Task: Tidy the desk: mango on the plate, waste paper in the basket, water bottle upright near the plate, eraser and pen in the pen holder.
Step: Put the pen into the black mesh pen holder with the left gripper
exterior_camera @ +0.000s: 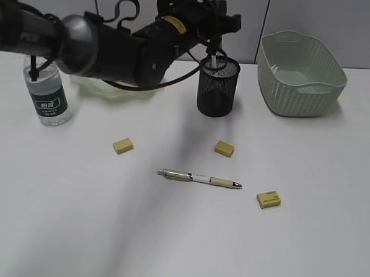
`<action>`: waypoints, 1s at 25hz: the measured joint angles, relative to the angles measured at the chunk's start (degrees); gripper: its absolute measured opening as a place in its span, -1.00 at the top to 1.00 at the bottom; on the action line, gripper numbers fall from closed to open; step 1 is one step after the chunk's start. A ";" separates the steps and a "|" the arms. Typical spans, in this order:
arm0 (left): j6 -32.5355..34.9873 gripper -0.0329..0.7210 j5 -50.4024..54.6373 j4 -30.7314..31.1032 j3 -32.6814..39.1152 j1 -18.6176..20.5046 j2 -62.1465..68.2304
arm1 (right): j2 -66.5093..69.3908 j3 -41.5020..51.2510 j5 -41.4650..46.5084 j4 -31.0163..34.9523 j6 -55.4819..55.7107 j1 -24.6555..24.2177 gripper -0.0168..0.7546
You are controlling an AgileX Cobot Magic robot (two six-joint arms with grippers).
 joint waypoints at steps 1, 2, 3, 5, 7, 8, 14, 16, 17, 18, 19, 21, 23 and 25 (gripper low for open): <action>0.00 0.64 -0.91 0.00 0.00 0.00 0.84 | 0.00 0.00 0.00 0.00 0.00 0.00 -0.33; 0.00 0.64 -1.65 0.00 0.00 0.00 1.75 | 0.00 0.00 0.00 0.00 0.00 0.00 -0.33; 0.00 0.64 -1.90 0.00 0.00 0.00 2.51 | 0.00 0.00 0.00 0.00 0.00 0.00 -0.33; 0.00 0.64 -2.07 0.06 0.00 0.00 3.58 | 0.00 0.00 0.00 0.00 0.00 0.00 -0.33; 0.00 0.64 -2.07 0.12 0.00 0.00 4.36 | 0.00 0.00 0.00 0.00 0.00 0.00 -0.33; 0.00 0.61 -2.07 0.17 0.00 0.00 4.49 | 0.00 0.00 0.00 0.00 0.00 0.00 -0.33; 0.00 0.04 -1.91 0.17 0.00 0.00 4.77 | 0.00 0.00 -0.10 0.00 0.00 0.00 -0.33; 0.00 -0.14 -1.91 0.17 0.00 0.00 4.78 | 0.00 0.00 -0.10 0.00 0.00 0.00 -0.33; 0.00 -0.18 -1.91 0.17 0.00 0.00 4.78 | 0.00 0.00 -0.10 0.00 0.00 0.00 -0.33; 0.00 -0.20 -1.91 0.17 0.00 0.00 4.72 | 0.00 0.00 -0.10 0.00 0.00 0.00 -0.33; 0.00 -0.22 -1.63 0.17 0.00 0.00 4.53 | 0.00 0.00 -0.10 0.00 0.00 0.00 -0.33; 0.00 -0.23 -0.74 0.17 0.00 0.00 3.28 | 0.00 0.00 -0.10 0.00 0.00 0.00 -0.33; 0.00 -0.23 0.76 0.28 0.00 0.00 1.35 | 0.00 0.00 -0.10 0.00 0.00 0.00 -0.33; 0.00 -0.23 4.45 1.78 0.00 0.00 -1.59 | 0.00 0.00 -0.14 0.00 0.00 0.00 -0.33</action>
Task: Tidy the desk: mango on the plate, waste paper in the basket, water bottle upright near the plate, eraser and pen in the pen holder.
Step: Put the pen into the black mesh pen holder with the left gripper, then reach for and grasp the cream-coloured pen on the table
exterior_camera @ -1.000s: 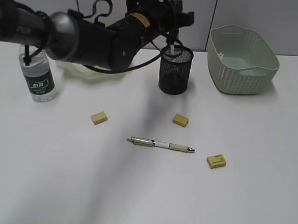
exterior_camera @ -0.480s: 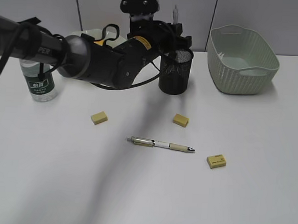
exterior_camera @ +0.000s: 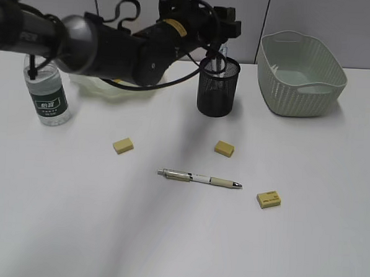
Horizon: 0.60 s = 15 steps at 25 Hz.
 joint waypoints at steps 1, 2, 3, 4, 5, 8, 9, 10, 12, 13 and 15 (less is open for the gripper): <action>0.00 -0.23 3.07 1.31 0.00 0.00 -1.41 | 0.00 0.00 0.00 0.00 0.00 0.00 -0.33; 0.00 -0.24 6.86 2.55 0.00 0.00 -3.22 | 0.00 0.00 0.00 0.00 0.00 0.00 -0.33; 0.00 -0.24 10.67 4.02 0.00 0.00 -5.08 | 0.00 0.00 0.00 0.00 0.00 0.00 -0.33; 0.00 -0.24 15.83 5.60 0.00 0.00 -6.64 | 0.00 0.00 0.00 0.00 0.00 0.00 -0.33; 0.00 -0.24 21.36 6.86 0.00 0.00 -8.42 | 0.00 0.00 0.00 0.00 0.00 0.00 -0.33; 0.00 -0.24 37.89 10.00 0.00 0.00 -12.89 | 0.00 0.00 0.00 0.00 0.00 0.00 -0.33; 0.00 -0.24 43.73 10.52 0.00 0.00 -14.23 | 0.00 0.00 -0.07 0.00 0.00 0.00 -0.33; 0.00 -0.24 48.61 11.02 0.00 0.00 -15.46 | 0.00 0.00 -0.07 0.00 0.00 0.00 -0.33; 0.00 -0.24 59.90 11.90 0.00 0.00 -17.47 | 0.00 0.00 -0.19 0.00 0.00 0.00 -0.33; 0.00 -0.24 65.28 12.32 0.00 0.00 -18.45 | 0.00 0.00 -0.22 0.00 0.00 0.00 -0.33; 0.00 -0.21 74.77 12.77 0.00 0.00 -20.01 | 0.00 0.00 -0.28 0.00 0.00 0.00 -0.33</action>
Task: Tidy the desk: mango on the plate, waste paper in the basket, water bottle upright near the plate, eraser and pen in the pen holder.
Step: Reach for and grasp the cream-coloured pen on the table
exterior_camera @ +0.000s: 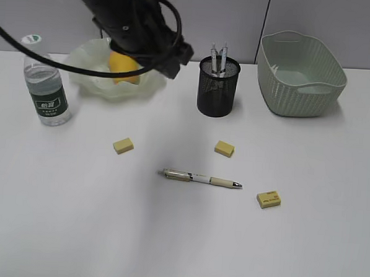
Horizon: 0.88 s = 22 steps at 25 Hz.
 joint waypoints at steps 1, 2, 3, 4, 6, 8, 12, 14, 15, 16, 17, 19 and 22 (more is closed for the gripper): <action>0.00 -0.19 5.05 0.05 0.00 0.00 -0.66 | 0.00 0.00 -0.02 0.00 0.00 0.00 -0.33; 0.00 -0.16 9.17 0.10 0.00 0.00 -1.28 | 0.00 0.00 -0.04 0.00 0.00 0.00 -0.33; 0.00 -0.12 14.00 0.23 0.00 0.00 -1.71 | 0.00 0.00 -0.09 0.00 0.00 0.00 -0.33; 0.00 -0.07 18.43 0.22 0.00 0.00 -2.07 | 0.00 0.00 -0.09 0.00 0.00 0.00 -0.33; 0.00 0.02 22.76 0.24 0.00 0.00 -2.82 | 0.00 0.00 -0.21 0.00 0.00 0.00 -0.33; 0.00 0.09 24.14 -0.71 0.21 0.00 -4.27 | 0.00 0.00 -0.21 0.00 0.00 0.00 -0.33; 0.05 0.13 24.41 -4.08 1.57 0.00 -8.69 | 0.00 0.00 -0.48 0.00 0.00 0.00 -0.33; 0.06 0.14 24.41 -4.14 3.50 0.00 -11.14 | 0.00 0.00 -0.53 0.00 0.00 0.00 -0.33; 0.11 0.14 24.41 -3.99 5.00 0.00 -12.54 | 0.00 0.00 -0.53 0.00 0.00 0.00 -0.33; 0.18 0.14 24.46 -3.46 6.82 0.00 -14.01 | 0.00 0.00 -0.59 0.00 0.00 0.00 -0.33; 0.23 0.14 24.46 -2.78 8.53 0.00 -15.58 | 0.00 0.00 -0.59 0.00 0.00 0.00 -0.33; 0.23 0.14 24.46 -1.92 13.34 0.00 -18.67 | 0.00 0.00 -0.59 0.00 0.00 0.00 -0.33; 0.25 0.14 24.52 -1.75 20.71 0.00 -23.88 | 0.00 0.00 -0.59 0.00 0.00 0.00 -0.33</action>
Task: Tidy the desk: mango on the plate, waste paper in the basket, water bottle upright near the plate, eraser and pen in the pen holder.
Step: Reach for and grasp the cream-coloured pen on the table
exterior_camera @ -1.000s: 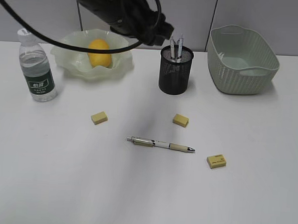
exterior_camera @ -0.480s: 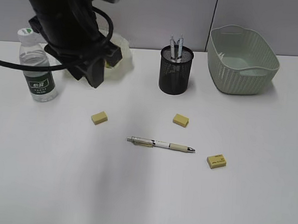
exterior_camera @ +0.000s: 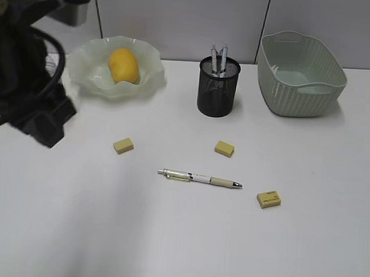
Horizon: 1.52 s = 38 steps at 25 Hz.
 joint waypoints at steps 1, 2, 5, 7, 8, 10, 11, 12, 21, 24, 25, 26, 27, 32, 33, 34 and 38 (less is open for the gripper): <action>0.00 0.14 0.07 0.00 2.48 0.00 -2.00 | 0.00 0.00 -0.06 0.00 0.00 0.00 -0.33; 0.05 0.14 0.01 0.00 4.45 0.00 -4.05 | 0.00 0.00 -0.06 0.00 0.00 0.00 -0.33; 0.05 0.14 -1.02 0.00 10.75 0.00 -10.00 | 0.00 0.00 -0.06 0.00 0.00 0.00 -0.33; 0.05 0.14 -2.22 -0.12 13.91 0.00 -14.03 | 0.00 0.00 -0.11 0.00 0.00 0.00 -0.33; 0.05 0.14 -2.78 -0.18 15.53 0.00 -16.35 | 0.00 0.00 -0.11 0.00 0.00 0.00 -0.33; 0.05 0.14 -4.03 -0.19 18.30 0.00 -20.84 | 0.00 0.00 -0.11 0.00 0.00 0.00 -0.33; 0.05 0.14 -4.90 -0.19 19.76 0.00 -23.44 | 0.00 0.00 -0.11 0.00 0.00 0.00 -0.33; 0.05 0.14 -5.58 -0.19 21.15 0.00 -26.09 | 0.00 0.00 -0.11 0.00 0.00 0.00 -0.33; -1.94 0.14 -11.49 -0.18 31.79 0.00 -50.09 | 0.32 0.00 -0.18 0.00 0.00 0.00 -0.33; -1.95 0.14 -11.56 -0.18 34.35 0.00 -56.60 | 1.31 0.00 -0.18 0.00 0.00 0.00 -0.33; -1.95 0.14 -11.47 -0.18 35.21 0.00 -58.02 | 1.62 0.00 -0.18 0.00 0.00 0.00 -0.33; -1.95 0.14 -11.15 -0.18 35.84 0.00 -59.37 | 1.90 0.00 -0.22 0.00 0.00 0.00 -0.33; -1.95 0.14 -10.67 -0.10 36.14 0.00 -60.38 | 2.29 0.00 -0.22 0.00 0.00 0.00 -0.33; -1.95 0.14 -8.81 0.39 37.65 0.00 -61.64 | 5.73 0.00 -0.24 0.00 -0.05 0.00 -0.33; -1.95 0.14 -8.58 0.41 37.65 0.00 -61.64 | 6.97 0.00 -0.29 0.00 -0.18 0.00 -0.33; -1.95 0.14 -8.56 0.46 37.65 0.00 -61.64 | 8.44 0.00 -0.35 0.00 -0.24 0.00 -0.33; -1.95 0.14 -8.42 0.52 37.65 0.00 -61.64 | 16.04 -1.26 -2.41 0.00 -2.13 0.00 -0.33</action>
